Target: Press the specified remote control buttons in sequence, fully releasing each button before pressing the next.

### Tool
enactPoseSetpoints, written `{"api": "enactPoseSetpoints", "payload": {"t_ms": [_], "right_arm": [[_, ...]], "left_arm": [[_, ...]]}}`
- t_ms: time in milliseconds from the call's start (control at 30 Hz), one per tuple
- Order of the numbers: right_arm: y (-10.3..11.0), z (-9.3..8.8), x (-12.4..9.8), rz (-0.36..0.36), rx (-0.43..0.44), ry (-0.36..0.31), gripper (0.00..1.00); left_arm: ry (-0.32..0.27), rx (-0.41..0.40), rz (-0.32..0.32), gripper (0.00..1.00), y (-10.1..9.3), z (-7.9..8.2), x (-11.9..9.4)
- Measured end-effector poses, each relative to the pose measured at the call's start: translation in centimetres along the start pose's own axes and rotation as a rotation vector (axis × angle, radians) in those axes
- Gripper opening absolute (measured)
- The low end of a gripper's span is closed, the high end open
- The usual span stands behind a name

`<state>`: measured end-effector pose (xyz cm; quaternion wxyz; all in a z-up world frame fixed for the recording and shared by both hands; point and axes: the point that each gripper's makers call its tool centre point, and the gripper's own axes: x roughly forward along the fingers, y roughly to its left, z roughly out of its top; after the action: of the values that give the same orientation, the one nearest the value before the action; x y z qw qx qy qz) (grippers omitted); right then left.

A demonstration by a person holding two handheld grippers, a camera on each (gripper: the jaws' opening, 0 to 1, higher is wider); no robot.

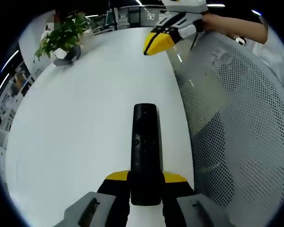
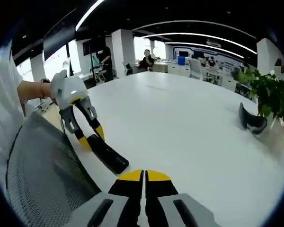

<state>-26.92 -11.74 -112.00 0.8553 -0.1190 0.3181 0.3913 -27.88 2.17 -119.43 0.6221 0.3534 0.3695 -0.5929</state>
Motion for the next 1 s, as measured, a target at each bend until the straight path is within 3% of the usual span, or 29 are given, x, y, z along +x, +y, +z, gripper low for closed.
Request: {"api": "enactPoseSetpoints", "payload": {"t_ms": [100,233,300,333,367,433,500,533,600,1000], "right_arm": [[1.7,1.9,0.9,0.064,-0.171,0.02,0.0],[3.9,2.6,2.6,0.177,-0.268,0.062,0.0],[4.7,1.7,3.5,0.237,-0.295,0.12,0.0],[4.8,0.6,4.1,0.259,-0.322,0.18,0.0],[4.6,-0.7,4.7,0.272,-0.348,0.245,0.0],[4.1,-1.8,5.3,0.271,-0.398,0.299,0.0],[4.3,-2.4,5.8,0.303,-0.407,0.331,0.0],[4.3,-2.2,6.0,0.304,-0.402,0.329,0.0],[4.2,-1.8,6.2,0.301,-0.413,0.323,0.0],[4.0,-2.5,7.0,0.325,-0.447,0.407,0.0]], "left_arm": [[-0.026,-0.01,0.01,0.24,-0.3,0.0,-0.1],[-0.083,-0.005,0.017,0.24,-0.4,0.0,-0.1],[-0.114,-0.01,0.014,0.24,-0.5,0.1,-0.1],[-0.135,-0.019,0.014,0.24,-0.5,0.1,-0.1],[-0.152,-0.028,0.012,0.24,-0.5,0.1,-0.1],[-0.182,-0.038,0.018,0.24,-0.5,0.1,-0.1],[-0.204,-0.044,0.025,0.24,-0.5,0.1,-0.2],[-0.234,-0.01,0.035,0.24,-0.5,0.4,-0.2],[-0.261,-0.023,0.037,0.24,-0.5,0.2,-0.2],[-0.352,-0.058,0.029,0.24,-0.3,0.4,-0.3]]}}
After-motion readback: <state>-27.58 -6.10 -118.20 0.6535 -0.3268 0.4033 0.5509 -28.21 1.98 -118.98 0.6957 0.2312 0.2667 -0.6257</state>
